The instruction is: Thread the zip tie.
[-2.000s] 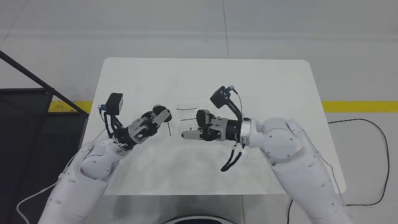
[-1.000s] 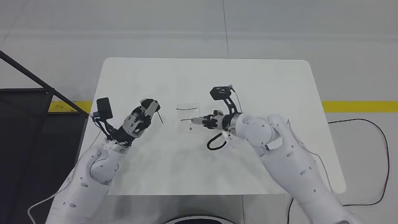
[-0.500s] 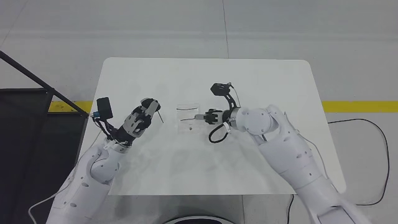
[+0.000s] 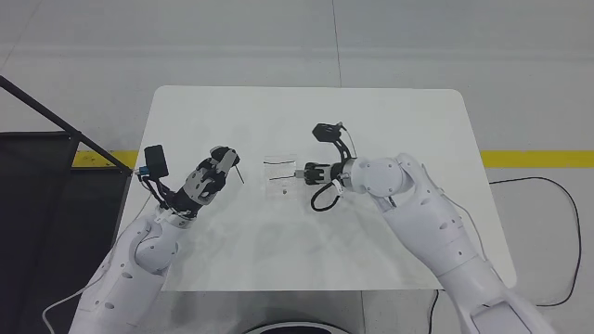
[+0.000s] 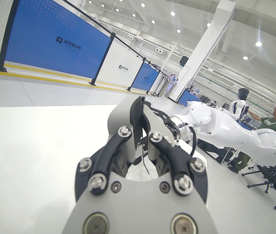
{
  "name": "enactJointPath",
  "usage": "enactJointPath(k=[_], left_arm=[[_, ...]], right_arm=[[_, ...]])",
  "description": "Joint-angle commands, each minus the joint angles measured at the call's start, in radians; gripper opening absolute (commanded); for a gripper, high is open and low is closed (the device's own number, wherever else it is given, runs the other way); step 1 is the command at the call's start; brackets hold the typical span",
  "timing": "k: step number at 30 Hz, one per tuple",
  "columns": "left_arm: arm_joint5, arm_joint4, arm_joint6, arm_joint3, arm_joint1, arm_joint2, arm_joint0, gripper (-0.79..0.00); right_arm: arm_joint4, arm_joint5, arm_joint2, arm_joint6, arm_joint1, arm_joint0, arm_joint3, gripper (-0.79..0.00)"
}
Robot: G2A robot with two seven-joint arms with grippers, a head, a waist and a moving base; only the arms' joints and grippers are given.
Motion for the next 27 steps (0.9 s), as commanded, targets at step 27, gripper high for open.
enactJointPath(k=[27], left_arm=[[0.0,0.0,0.0,0.0,0.0,0.0,0.0,-0.785]], right_arm=[[0.028,-0.08,0.076,-0.017,0.019,-0.08,-0.115,-0.785]])
